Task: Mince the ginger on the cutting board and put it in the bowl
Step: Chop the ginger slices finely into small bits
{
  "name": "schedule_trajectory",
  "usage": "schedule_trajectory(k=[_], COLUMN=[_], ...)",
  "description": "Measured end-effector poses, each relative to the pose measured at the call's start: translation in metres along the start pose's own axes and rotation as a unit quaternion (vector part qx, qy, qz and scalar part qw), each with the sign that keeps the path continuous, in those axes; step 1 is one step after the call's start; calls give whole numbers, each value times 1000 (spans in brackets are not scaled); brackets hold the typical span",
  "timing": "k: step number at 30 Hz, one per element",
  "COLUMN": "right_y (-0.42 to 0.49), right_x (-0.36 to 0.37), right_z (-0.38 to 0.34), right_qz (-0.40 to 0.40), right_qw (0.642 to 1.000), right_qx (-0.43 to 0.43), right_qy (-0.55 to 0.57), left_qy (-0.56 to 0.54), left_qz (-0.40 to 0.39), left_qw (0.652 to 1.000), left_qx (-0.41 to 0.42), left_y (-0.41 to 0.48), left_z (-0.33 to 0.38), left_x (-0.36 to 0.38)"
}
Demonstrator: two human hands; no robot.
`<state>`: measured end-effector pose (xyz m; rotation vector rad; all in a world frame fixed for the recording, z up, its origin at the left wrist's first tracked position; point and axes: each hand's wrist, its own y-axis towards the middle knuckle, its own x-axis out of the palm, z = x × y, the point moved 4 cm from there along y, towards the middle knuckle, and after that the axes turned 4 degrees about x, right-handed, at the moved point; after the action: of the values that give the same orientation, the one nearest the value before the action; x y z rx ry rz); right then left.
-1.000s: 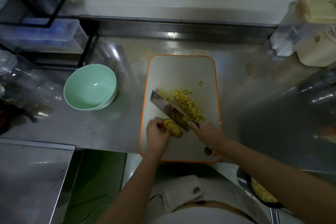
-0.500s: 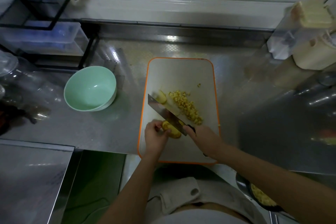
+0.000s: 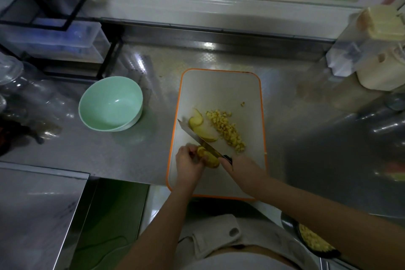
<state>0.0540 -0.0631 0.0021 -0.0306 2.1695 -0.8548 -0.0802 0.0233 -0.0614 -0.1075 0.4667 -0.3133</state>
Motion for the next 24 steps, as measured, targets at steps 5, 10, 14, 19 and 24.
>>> schedule_trajectory(k=[5, 10, 14, 19, 24], right_y=[3, 9, 12, 25, 23], right_x=[7, 17, 7, -7, -12], right_z=[-1, 3, 7, 17, 11], right_qz=[4, -13, -4, 7, 52], right_qw=[1000, 999, 999, 998, 997], right_qx=[12, 24, 2, 5, -23], right_qy=[15, 21, 33, 54, 53], left_qy=[-1, 28, 38, 34, 31], left_qz=[7, 12, 1, -4, -7], left_qw=[1000, 999, 999, 999, 999], left_qx=[7, 22, 15, 24, 15], left_y=[0, -1, 1, 0, 1], left_z=[3, 4, -1, -3, 1], left_x=[0, 0, 2, 1, 0])
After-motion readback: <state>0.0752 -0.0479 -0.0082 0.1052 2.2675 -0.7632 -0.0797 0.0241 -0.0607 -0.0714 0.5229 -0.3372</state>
